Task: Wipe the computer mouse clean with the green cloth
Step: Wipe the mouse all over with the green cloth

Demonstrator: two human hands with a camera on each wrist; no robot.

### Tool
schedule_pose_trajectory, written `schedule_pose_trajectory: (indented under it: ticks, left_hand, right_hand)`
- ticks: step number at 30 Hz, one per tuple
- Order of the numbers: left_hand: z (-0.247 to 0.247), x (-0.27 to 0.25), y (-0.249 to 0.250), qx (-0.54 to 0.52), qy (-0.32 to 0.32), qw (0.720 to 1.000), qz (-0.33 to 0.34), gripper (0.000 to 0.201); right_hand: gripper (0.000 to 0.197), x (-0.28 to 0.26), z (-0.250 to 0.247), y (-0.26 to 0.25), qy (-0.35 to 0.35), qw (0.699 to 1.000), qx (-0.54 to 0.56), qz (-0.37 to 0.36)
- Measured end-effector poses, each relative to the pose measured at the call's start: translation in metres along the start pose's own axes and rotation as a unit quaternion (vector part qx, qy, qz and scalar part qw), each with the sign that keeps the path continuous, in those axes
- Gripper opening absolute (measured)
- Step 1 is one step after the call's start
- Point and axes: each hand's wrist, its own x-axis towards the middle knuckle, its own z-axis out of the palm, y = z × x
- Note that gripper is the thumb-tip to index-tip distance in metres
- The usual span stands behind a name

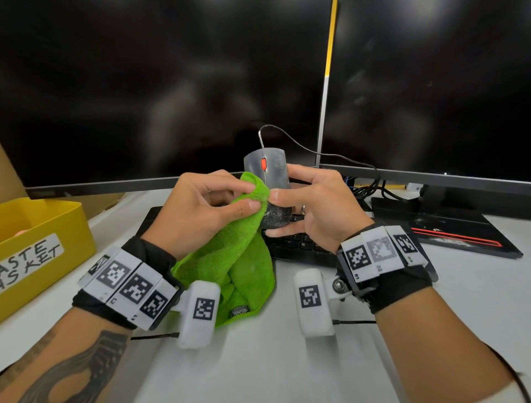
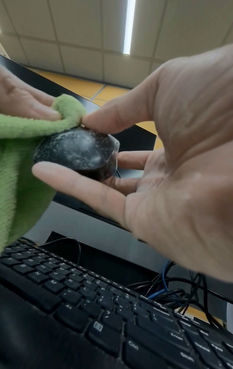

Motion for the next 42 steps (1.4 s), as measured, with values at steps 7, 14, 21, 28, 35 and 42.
schedule_pose_trajectory:
  ticks: [7, 14, 21, 28, 35, 42]
  left_hand:
    - [-0.006, -0.001, -0.002, 0.044, 0.016, 0.999, -0.021, 0.019]
    - [-0.012, 0.004, -0.011, 0.104, 0.082, 0.990, -0.039, 0.020]
    - [-0.008, 0.005, -0.012, 0.147, 0.061, 0.986, -0.043, 0.045]
    - [0.004, 0.003, -0.006, -0.007, 0.007, 0.990, -0.142, 0.057]
    - [0.007, 0.002, -0.003, -0.053, 0.020, 0.988, -0.140, 0.049]
    - [0.009, 0.005, 0.005, -0.171, 0.073, 0.970, -0.154, 0.034]
  right_hand:
    - [0.036, 0.000, -0.005, -0.003, 0.023, 1.000, 0.014, -0.008]
    - [0.036, 0.001, -0.008, -0.003, 0.011, 1.000, 0.028, 0.002]
    - [0.032, 0.002, -0.004, -0.002, 0.017, 0.999, 0.030, 0.000]
    - [0.040, 0.003, 0.004, 0.003, 0.007, 0.999, 0.037, -0.004]
    - [0.040, 0.004, 0.011, 0.006, 0.009, 1.000, 0.019, -0.008]
    - [0.007, 0.009, -0.002, 0.008, 0.108, 0.994, -0.010, 0.010]
